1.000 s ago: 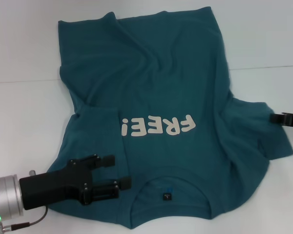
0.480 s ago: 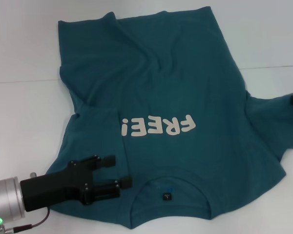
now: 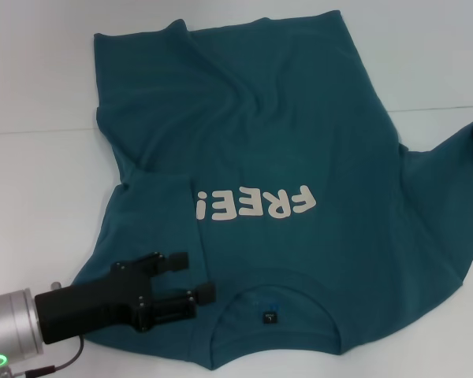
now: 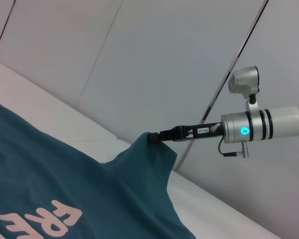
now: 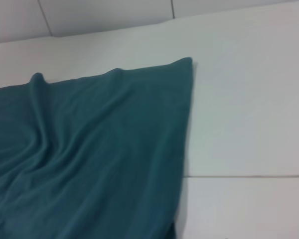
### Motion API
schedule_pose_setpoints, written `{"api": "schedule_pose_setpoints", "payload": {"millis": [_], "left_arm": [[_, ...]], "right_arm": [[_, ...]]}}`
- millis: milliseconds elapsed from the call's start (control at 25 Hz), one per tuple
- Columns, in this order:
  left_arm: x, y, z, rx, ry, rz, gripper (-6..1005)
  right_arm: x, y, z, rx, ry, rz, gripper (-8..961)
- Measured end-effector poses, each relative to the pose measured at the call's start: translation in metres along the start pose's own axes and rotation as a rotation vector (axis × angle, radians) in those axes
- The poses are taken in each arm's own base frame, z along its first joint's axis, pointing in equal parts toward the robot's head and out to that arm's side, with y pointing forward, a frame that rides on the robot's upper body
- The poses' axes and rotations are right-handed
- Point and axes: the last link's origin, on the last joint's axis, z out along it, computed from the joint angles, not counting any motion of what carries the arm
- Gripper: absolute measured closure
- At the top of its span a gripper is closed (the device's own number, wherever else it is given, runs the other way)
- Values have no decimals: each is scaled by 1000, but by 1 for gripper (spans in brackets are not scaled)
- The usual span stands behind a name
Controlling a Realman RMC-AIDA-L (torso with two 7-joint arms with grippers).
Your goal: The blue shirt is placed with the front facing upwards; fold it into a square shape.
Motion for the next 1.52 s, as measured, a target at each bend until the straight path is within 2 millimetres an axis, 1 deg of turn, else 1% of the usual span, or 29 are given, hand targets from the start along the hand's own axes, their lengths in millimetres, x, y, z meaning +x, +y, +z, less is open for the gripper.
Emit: {"api": "schedule_pose_setpoints", "payload": {"millis": [200, 480, 720, 880, 1040, 1240, 1520], "left_arm": [[-2, 1, 1, -3, 1, -11, 121], [-2, 1, 1, -2, 9, -14, 122], [-1, 1, 2, -4, 11, -12, 121], [0, 1, 2, -5, 11, -11, 122], [0, 0, 2, -5, 11, -10, 122], [1, 0, 2, -2, 10, -7, 121], [0, -3, 1, 17, 8, -10, 122]], "right_arm": [[-3, -7, -2, 28, -10, -7, 932], [0, -13, -6, 48, -5, 0, 919], [3, -10, -5, 36, 0, 0, 907], [-1, -5, -2, 21, -2, -6, 900], [-9, 10, 6, -25, 1, -29, 893], [-18, 42, 22, -95, 19, -90, 883], [-21, 80, 40, -168, 46, -158, 870]]}}
